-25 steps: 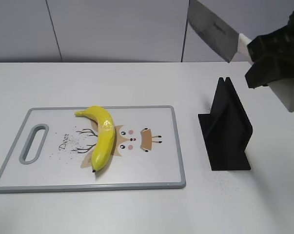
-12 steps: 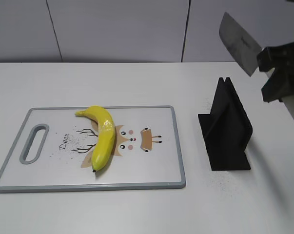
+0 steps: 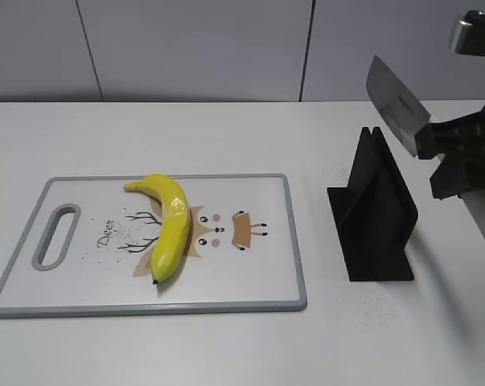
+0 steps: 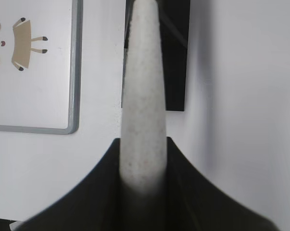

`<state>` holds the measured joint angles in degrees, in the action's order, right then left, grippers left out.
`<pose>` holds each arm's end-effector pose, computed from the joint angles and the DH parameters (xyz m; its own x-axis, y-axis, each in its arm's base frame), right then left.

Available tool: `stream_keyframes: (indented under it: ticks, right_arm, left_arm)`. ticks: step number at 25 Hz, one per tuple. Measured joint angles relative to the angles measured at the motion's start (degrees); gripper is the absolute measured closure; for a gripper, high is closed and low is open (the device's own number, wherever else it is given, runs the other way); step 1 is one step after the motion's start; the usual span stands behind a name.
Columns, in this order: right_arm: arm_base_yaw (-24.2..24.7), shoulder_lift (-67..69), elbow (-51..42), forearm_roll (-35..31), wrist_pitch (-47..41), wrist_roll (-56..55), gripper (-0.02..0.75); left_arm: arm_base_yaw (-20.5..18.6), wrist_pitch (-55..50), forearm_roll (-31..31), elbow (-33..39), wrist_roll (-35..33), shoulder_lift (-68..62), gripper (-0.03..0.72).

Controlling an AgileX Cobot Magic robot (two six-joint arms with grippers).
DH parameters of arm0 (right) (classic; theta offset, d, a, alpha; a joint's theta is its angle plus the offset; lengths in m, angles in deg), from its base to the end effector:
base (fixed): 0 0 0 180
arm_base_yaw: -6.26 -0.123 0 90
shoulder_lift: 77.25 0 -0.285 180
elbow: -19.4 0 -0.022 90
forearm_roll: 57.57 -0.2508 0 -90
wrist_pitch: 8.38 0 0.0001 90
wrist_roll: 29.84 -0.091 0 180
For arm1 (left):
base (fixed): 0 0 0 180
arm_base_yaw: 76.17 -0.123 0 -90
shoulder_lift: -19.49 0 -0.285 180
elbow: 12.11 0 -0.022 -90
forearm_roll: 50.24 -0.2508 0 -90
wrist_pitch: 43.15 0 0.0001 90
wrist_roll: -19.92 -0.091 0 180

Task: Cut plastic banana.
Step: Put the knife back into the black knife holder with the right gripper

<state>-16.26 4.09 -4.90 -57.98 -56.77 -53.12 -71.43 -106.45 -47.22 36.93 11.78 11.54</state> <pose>0.2255 0.0940 0.2765 -0.9152 0.0531 -0.3995 -0.0212 0.9835 0.1794 -0.0058 -0.0038 0.2716 -0.4841 0.1585 -0.8605 0.1815 0.9803 0.0785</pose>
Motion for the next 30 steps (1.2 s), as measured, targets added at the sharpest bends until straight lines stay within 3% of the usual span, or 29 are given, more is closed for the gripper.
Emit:
stream_keyframes:
  ticks: [8,30]
  right_arm:
    - [0.0,0.36,0.0,1.86,0.28,-1.37,0.577]
    - [0.0,11.38,0.0,-1.58,-0.05,0.26,0.577]
  left_arm:
    - [0.0,0.0,0.0,0.0,0.0,-0.04,0.155]
    - [0.0,0.0,0.0,0.0,0.0,-0.1,0.171]
